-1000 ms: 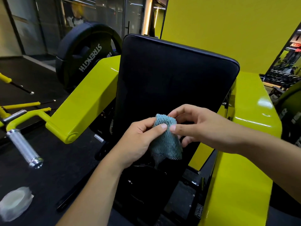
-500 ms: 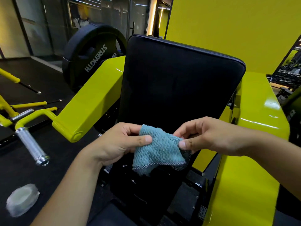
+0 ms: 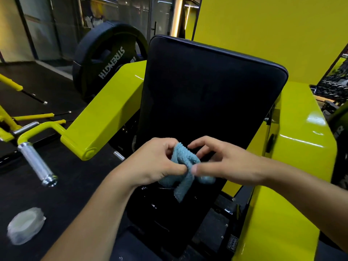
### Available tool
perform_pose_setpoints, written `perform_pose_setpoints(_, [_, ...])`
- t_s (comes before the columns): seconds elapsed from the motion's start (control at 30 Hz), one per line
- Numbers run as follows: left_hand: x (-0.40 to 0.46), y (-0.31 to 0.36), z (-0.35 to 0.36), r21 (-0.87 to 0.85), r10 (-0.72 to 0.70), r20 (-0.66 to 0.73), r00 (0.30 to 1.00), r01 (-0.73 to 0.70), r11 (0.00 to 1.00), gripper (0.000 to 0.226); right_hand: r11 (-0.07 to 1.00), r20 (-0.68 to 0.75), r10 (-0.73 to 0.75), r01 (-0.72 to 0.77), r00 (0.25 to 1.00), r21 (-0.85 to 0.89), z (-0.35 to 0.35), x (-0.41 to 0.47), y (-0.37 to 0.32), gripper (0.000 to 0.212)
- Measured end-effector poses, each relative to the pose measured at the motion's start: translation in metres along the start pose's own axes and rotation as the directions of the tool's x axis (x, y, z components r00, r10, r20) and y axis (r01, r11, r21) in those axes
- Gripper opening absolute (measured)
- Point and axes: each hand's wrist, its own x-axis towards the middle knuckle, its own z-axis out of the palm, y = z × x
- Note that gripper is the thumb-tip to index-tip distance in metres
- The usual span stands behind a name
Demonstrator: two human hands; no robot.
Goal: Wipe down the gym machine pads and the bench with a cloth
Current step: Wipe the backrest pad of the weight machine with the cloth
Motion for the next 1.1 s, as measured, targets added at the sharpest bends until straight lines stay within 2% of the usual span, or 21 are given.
perform_pose_setpoints(0.03, [0.0, 0.003, 0.003, 0.019, 0.009, 0.002, 1.0, -0.009, 1.0, 0.029, 0.999, 0.0, -0.024, 0.024, 1.0, -0.034, 0.004, 0.0, -0.001, 0.049])
perform_pose_setpoints(0.07, [0.0, 0.004, 0.003, 0.043, 0.01, -0.008, 1.0, -0.009, 0.999, 0.039, 0.997, -0.013, -0.056, 0.056, 0.998, -0.051, 0.005, 0.0, 0.0, 0.048])
perform_pose_setpoints(0.17, [0.001, 0.001, -0.001, -0.018, -0.071, -0.028, 0.997, 0.071, 0.997, 0.066, 0.995, 0.036, -0.096, 0.096, 0.995, -0.005, 0.0, -0.001, 0.003, 0.021])
perform_pose_setpoints(0.27, [-0.005, -0.005, -0.003, -0.178, -0.16, 0.137, 0.978, 0.183, 0.967, 0.052, 0.994, 0.162, -0.071, 0.057, 0.984, 0.093, -0.006, 0.0, 0.005, 0.019])
perform_pose_setpoints(0.33, [-0.012, -0.012, -0.004, -0.279, -0.129, 0.3, 0.945, 0.216, 0.936, 0.032, 0.975, 0.224, -0.057, 0.005, 0.973, 0.224, -0.005, -0.001, 0.007, 0.022])
perform_pose_setpoints(0.37, [-0.016, -0.019, -0.003, -0.357, -0.107, 0.343, 0.933, 0.235, 0.904, 0.03, 0.948, 0.243, -0.048, -0.032, 0.969, 0.315, -0.004, 0.0, 0.009, 0.024])
perform_pose_setpoints(0.43, [-0.021, -0.031, 0.001, -0.525, -0.088, 0.351, 0.932, 0.274, 0.806, 0.031, 0.87, 0.231, -0.023, -0.095, 0.973, 0.484, -0.001, 0.001, 0.014, 0.024])
perform_pose_setpoints(0.47, [-0.022, -0.037, 0.005, -0.589, -0.088, 0.336, 0.938, 0.282, 0.757, 0.032, 0.861, 0.196, -0.006, -0.095, 0.981, 0.5, 0.002, 0.003, 0.016, 0.022])
perform_pose_setpoints(0.5, [-0.023, -0.042, 0.01, -0.634, -0.092, 0.315, 0.945, 0.281, 0.72, 0.033, 0.896, 0.127, 0.005, -0.061, 0.992, 0.439, 0.006, 0.005, 0.017, 0.019])
perform_pose_setpoints(0.57, [-0.023, -0.045, 0.022, -0.701, -0.122, 0.253, 0.96, 0.268, 0.66, 0.035, 0.98, -0.033, -0.021, 0.027, 0.999, 0.2, 0.018, 0.008, 0.019, 0.012])
perform_pose_setpoints(0.63, [-0.022, -0.044, 0.032, -0.748, -0.149, 0.192, 0.97, 0.243, 0.618, 0.035, 0.997, -0.154, -0.065, 0.072, 0.986, 0.04, 0.028, 0.009, 0.018, 0.006])
perform_pose_setpoints(0.7, [-0.022, -0.038, 0.036, -0.756, -0.167, 0.14, 0.976, 0.215, 0.618, 0.033, 0.993, -0.199, -0.109, 0.115, 0.974, 0.019, 0.031, 0.006, 0.018, 0.005])
perform_pose_setpoints(0.83, [-0.018, -0.035, 0.036, -0.737, -0.154, 0.063, 0.986, 0.15, 0.659, 0.036, 0.985, -0.14, -0.095, 0.113, 0.986, 0.13, 0.027, 0.003, 0.021, 0.027])
perform_pose_setpoints(0.97, [-0.013, -0.032, 0.036, -0.696, -0.162, 0.036, 0.986, 0.141, 0.704, 0.036, 0.995, -0.205, -0.092, 0.1, 0.974, 0.025, 0.02, 0.005, 0.019, 0.009])
perform_pose_setpoints(1.1, [-0.008, -0.03, 0.025, -0.623, -0.15, 0.022, 0.988, 0.131, 0.771, 0.029, 0.999, -0.204, -0.051, 0.053, 0.978, 0.001, 0.002, 0.007, 0.013, 0.005])
